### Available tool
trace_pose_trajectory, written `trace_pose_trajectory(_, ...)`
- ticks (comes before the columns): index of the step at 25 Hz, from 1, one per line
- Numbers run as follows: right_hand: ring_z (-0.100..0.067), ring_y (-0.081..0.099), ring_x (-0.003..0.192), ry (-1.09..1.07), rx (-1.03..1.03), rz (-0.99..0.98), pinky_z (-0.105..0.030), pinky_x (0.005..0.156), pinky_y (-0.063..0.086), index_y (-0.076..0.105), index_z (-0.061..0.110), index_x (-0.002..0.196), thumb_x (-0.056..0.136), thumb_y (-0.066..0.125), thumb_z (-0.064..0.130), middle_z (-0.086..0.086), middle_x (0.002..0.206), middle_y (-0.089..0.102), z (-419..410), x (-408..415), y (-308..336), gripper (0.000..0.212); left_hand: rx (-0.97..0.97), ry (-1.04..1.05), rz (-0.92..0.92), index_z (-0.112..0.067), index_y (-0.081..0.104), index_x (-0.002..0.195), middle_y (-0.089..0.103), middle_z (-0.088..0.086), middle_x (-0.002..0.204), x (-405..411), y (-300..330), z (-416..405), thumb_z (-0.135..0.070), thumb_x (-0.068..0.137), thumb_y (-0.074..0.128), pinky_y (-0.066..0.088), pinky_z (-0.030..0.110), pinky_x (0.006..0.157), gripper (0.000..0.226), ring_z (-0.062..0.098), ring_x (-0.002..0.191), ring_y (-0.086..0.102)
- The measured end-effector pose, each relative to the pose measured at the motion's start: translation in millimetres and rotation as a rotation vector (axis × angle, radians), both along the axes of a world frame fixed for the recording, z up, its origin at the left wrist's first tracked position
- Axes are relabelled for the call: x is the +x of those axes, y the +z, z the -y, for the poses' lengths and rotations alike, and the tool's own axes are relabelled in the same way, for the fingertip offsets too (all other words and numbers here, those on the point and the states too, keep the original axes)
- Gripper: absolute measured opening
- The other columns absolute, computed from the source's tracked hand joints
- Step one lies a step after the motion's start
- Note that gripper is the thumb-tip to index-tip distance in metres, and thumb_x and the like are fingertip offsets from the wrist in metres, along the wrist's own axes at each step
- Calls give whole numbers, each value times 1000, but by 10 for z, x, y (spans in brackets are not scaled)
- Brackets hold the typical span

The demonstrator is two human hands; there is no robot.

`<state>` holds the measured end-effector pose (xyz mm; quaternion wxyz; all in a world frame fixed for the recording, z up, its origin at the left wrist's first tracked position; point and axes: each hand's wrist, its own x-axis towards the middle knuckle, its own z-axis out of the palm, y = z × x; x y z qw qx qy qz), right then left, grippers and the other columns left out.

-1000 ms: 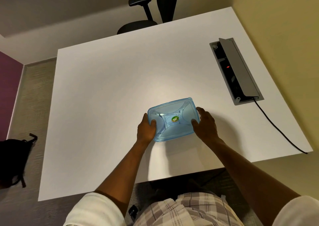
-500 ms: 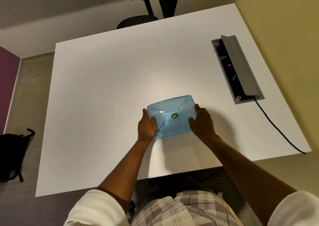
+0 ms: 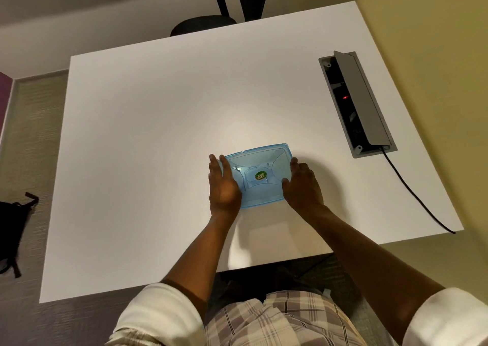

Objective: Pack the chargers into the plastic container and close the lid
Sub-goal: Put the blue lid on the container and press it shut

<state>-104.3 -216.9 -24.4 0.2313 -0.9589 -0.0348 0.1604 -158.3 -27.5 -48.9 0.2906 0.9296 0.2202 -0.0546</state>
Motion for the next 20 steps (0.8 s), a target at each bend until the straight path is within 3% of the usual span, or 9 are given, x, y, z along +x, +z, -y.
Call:
trace_pose_trajectory(2,-32,51,114,4,-5,-2,-44,94,51,28,4,148,93,52,25,-17,128,52,5,8,-2,63,145,-157,56,-4,12,157,1,19,166,40,-29,32,9,93,43,4,45,128,72,37,155,-1)
trace_pose_trajectory(5,-32,52,114,11,-17,3,-44,91,51,28,4,148,94,51,25,-17,128,52,-2,-6,-16,63,185,-206,133,4,25,152,19,26,162,71,-22,73,11,92,46,12,50,126,64,44,151,15)
trace_pose_trajectory(9,-33,52,112,19,-25,17,-42,86,50,28,3,148,94,50,23,-18,128,52,-18,-33,-30,61,190,-206,141,4,26,152,22,25,161,49,-46,68,8,92,45,13,50,126,63,42,152,17)
trace_pose_trajectory(12,-32,53,109,23,-35,37,-42,85,51,28,2,147,94,49,22,-18,127,52,-26,-45,-45,61,171,-205,121,0,25,154,23,20,163,54,-66,52,-17,100,45,18,52,125,60,37,153,18)
trace_pose_trajectory(15,-32,53,106,36,-52,59,-43,85,50,28,1,147,94,49,23,-18,126,51,-26,-64,-65,61,185,-210,74,-8,14,157,15,14,166,77,-90,44,-55,96,41,13,44,127,81,33,155,12)
trace_pose_trajectory(20,-31,51,111,59,-76,115,-41,88,49,25,0,148,94,49,23,-18,133,47,-11,-137,-136,63,227,-207,59,-8,3,158,5,12,168,26,-166,84,-59,95,36,10,43,128,87,31,156,5)
